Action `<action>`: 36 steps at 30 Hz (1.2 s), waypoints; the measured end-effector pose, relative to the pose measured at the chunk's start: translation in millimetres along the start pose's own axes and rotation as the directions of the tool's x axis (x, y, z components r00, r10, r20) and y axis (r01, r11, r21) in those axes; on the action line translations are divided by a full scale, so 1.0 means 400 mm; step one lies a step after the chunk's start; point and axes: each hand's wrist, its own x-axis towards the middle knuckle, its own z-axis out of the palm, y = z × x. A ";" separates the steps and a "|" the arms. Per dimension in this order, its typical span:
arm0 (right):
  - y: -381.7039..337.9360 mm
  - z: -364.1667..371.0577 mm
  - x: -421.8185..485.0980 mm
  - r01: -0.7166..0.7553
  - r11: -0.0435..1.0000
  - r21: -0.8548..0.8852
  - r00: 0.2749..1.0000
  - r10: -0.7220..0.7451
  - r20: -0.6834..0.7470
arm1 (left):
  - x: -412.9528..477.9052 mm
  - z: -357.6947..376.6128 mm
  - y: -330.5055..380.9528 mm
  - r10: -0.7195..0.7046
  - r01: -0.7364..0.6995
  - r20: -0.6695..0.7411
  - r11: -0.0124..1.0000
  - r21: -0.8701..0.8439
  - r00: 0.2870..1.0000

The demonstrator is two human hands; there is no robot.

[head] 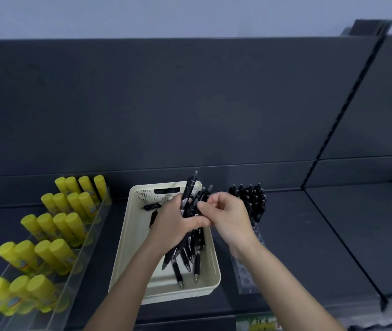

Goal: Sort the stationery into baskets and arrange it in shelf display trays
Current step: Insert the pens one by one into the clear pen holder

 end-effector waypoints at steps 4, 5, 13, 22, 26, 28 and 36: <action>0.003 -0.017 -0.021 0.118 0.992 -0.054 0.979 -0.126 -0.161 | 0.020 0.019 -0.006 0.020 -0.020 0.001 0.998 -0.058 1.000; 0.002 -0.023 -0.024 0.121 0.992 -0.027 0.973 -0.123 -0.194 | 0.027 0.026 -0.005 0.021 -0.021 0.001 0.998 -0.060 1.000; -0.025 -0.142 -0.039 0.187 0.982 -0.001 0.912 -0.174 -0.372 | 0.062 0.061 -0.026 -0.303 0.266 -0.165 0.940 -0.216 0.939; 0.033 -0.255 -0.035 0.122 0.893 -0.433 0.868 -0.308 -0.390 | 0.094 0.083 -0.035 -0.738 0.443 0.130 0.245 -0.862 0.662; 0.068 -0.258 -0.025 0.099 0.851 -0.516 0.874 -0.322 -0.364 | 0.084 0.083 -0.035 -0.730 0.370 0.124 0.187 -0.910 0.672; 0.080 -0.258 -0.021 0.104 0.828 -0.551 0.878 -0.337 -0.340 | 0.080 0.082 -0.038 -0.725 0.370 0.098 0.226 -0.901 0.682; 0.125 -0.260 -0.008 0.052 0.729 -0.683 0.932 -0.280 -0.228 | 0.077 0.073 -0.044 -0.762 0.397 0.201 0.079 -0.915 0.616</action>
